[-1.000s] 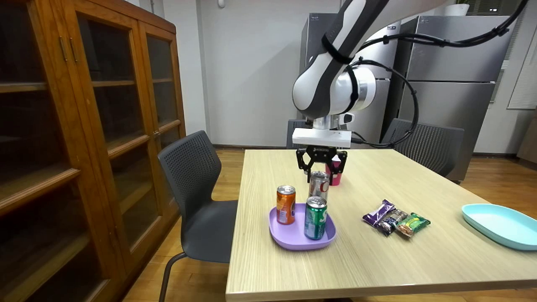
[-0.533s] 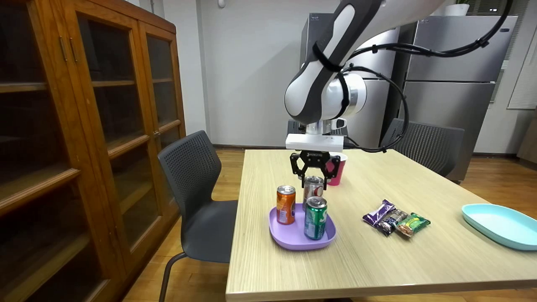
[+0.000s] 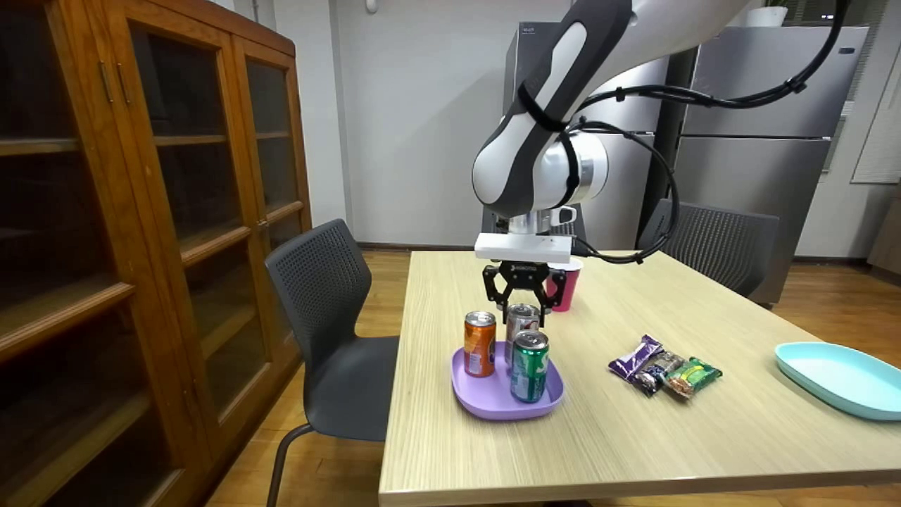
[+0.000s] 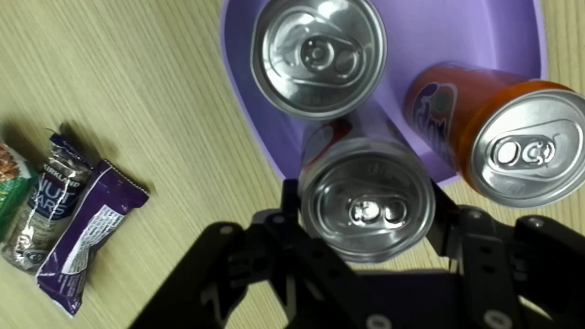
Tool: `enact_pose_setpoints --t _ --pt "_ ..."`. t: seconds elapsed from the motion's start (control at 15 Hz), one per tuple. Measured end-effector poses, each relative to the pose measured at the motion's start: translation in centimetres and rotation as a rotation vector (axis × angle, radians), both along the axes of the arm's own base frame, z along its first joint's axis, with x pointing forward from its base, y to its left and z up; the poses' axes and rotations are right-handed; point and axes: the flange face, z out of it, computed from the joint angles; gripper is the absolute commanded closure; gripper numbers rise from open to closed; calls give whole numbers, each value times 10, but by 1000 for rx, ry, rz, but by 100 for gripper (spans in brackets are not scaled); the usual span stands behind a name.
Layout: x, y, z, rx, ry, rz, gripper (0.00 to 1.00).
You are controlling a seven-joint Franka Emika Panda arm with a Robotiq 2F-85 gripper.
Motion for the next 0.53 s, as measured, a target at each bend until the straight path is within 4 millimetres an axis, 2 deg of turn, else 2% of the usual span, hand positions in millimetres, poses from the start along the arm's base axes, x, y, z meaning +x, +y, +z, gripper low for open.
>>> enact_pose_setpoints --t 0.2,0.27,0.33,0.4,0.53 --pt "1 0 -2 -1 1 0 61" --pt "1 0 -2 -1 1 0 45" --pt "1 0 -1 -1 1 0 11" --pt "1 1 -1 -1 1 0 10" --pt "2 1 -1 -1 0 0 1"
